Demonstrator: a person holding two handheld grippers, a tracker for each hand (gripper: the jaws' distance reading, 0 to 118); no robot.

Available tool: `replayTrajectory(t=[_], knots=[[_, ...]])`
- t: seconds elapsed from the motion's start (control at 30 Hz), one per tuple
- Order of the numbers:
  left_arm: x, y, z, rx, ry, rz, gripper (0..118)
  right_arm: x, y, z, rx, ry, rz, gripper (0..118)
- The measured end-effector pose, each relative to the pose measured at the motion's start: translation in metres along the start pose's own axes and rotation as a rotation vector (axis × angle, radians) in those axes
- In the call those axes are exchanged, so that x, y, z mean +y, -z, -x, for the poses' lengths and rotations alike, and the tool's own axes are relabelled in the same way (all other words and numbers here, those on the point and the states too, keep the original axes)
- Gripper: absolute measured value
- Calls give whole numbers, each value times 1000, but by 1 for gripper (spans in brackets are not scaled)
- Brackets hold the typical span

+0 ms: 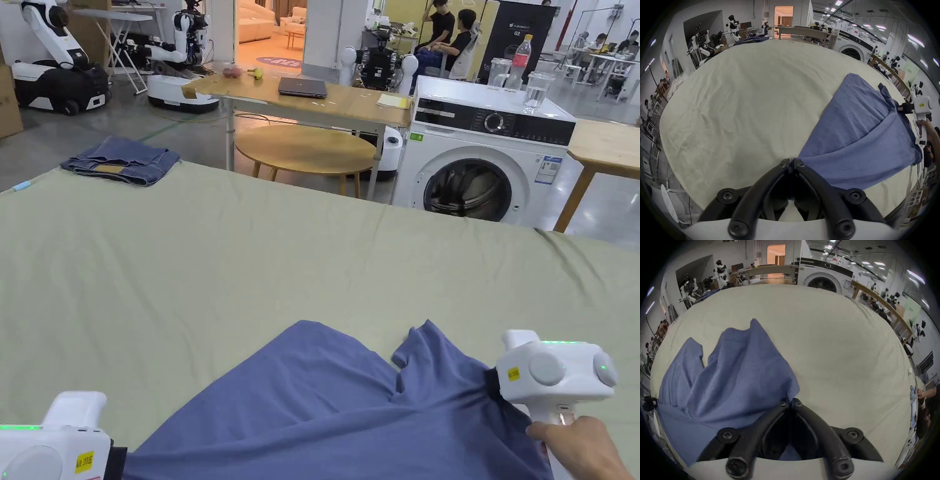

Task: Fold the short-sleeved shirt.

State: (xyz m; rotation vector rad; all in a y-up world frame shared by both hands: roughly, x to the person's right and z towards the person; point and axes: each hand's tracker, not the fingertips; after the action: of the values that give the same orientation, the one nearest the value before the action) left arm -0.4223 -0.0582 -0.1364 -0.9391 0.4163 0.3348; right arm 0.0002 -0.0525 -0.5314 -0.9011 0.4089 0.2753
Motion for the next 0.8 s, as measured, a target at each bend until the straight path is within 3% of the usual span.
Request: replayTrajectory(t=[0.1,0.33,0.8], knots=[[11,-12,1,-20,-12,-54,0,5,-26,-7,11,39,-88,0],[67,-56,-14,-59,30,-243,0,31,-108,-19,-38,36,-311,0],[271,-159,-78,-78,189,-521,0,103,-266,-60,-242,96,-635,0]])
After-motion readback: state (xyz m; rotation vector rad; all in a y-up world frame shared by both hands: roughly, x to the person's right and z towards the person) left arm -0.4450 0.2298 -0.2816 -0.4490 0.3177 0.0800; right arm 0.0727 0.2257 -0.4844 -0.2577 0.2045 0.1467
